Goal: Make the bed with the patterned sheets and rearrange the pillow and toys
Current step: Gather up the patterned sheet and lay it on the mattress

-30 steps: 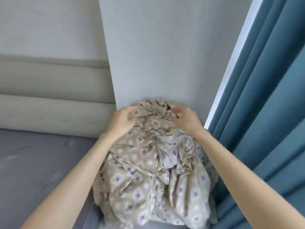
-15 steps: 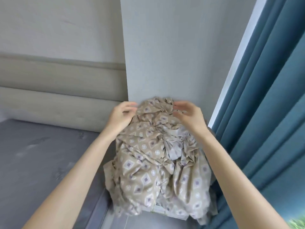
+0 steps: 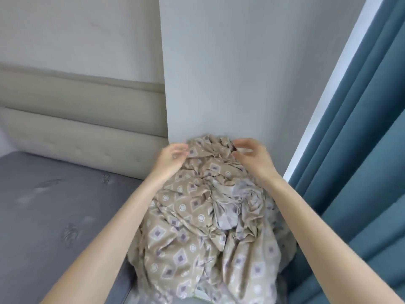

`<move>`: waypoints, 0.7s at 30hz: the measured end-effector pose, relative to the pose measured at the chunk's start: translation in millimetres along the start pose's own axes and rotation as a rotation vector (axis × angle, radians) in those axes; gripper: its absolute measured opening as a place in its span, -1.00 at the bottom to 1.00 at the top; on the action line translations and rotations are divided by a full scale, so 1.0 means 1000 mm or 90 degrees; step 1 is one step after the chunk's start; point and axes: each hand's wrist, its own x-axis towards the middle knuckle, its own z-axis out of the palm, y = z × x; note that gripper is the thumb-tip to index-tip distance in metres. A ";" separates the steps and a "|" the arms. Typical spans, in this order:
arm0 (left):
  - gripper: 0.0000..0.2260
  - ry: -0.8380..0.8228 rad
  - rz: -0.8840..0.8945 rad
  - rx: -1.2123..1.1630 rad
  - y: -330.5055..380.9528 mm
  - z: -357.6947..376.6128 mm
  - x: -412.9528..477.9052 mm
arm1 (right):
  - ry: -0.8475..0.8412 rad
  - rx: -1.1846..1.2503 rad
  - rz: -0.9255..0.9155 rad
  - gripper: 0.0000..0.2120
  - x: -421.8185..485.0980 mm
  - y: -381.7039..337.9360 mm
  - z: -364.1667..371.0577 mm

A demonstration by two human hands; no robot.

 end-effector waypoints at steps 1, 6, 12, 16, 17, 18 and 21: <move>-0.87 -0.009 -0.007 0.024 -0.007 0.008 0.008 | -0.010 -0.015 0.006 -0.68 0.010 0.007 0.002; -0.77 -0.044 -0.023 0.133 -0.044 0.037 0.053 | -0.075 -0.143 0.053 -0.68 0.061 0.047 0.015; -0.57 -0.091 0.012 0.214 -0.077 0.061 0.118 | -0.149 -0.350 0.084 -0.67 0.114 0.097 0.033; -0.45 -0.149 0.059 0.319 -0.096 0.079 0.169 | -0.113 -0.502 0.076 -0.44 0.152 0.122 0.046; -0.41 -0.175 0.068 0.351 -0.101 0.083 0.181 | -0.129 -0.527 0.085 -0.39 0.161 0.127 0.050; -0.38 -0.202 0.068 0.394 -0.106 0.087 0.193 | -0.144 -0.550 0.105 -0.34 0.172 0.132 0.055; -0.29 -0.231 0.043 0.588 -0.122 0.099 0.218 | -0.134 -0.652 0.118 -0.39 0.193 0.144 0.065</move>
